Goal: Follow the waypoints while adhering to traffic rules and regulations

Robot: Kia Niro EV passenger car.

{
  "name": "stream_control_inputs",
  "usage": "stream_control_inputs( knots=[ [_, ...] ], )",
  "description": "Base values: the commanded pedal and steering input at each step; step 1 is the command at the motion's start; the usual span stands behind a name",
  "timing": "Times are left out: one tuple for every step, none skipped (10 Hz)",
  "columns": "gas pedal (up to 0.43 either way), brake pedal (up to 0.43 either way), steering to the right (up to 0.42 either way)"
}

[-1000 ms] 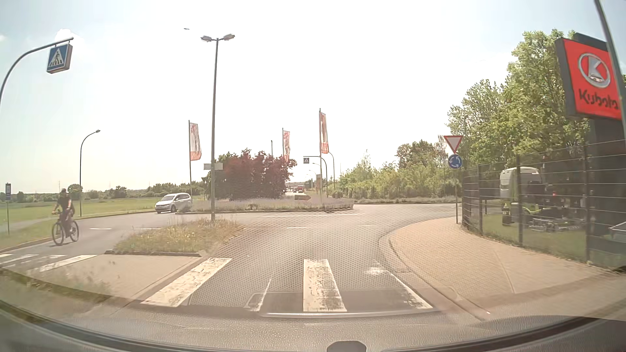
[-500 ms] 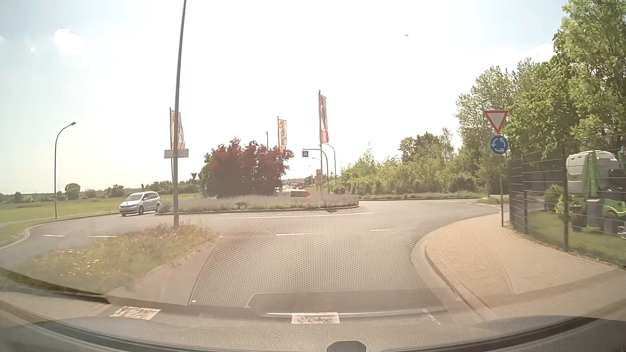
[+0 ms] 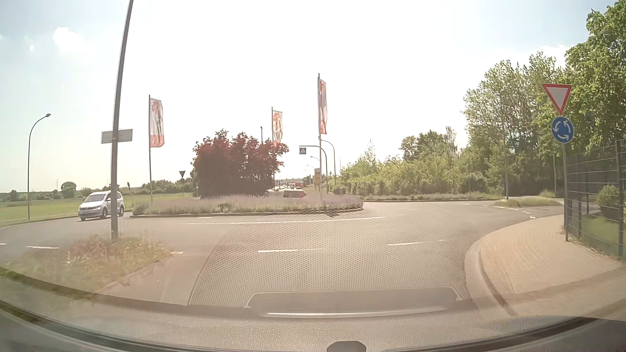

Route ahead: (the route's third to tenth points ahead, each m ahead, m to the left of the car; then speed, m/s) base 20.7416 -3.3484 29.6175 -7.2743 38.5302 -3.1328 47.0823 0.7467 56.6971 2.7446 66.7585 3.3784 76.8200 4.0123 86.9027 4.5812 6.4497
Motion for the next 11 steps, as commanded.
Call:
stream_control_inputs(
  knots=[
    [0.0,0.293,0.019],
    [0.0,0.293,0.022],
    [0.0,0.293,0.031],
    [0.0,0.287,0.047],
    [0.0,0.287,0.062],
    [0.0,0.287,0.074],
    [0.0,0.287,0.086],
    [0.0,0.311,0.101],
    [0.0,0.348,0.105],
    [0.0,0.396,0.096],
    [0.0,0.427,0.087]
  ],
)
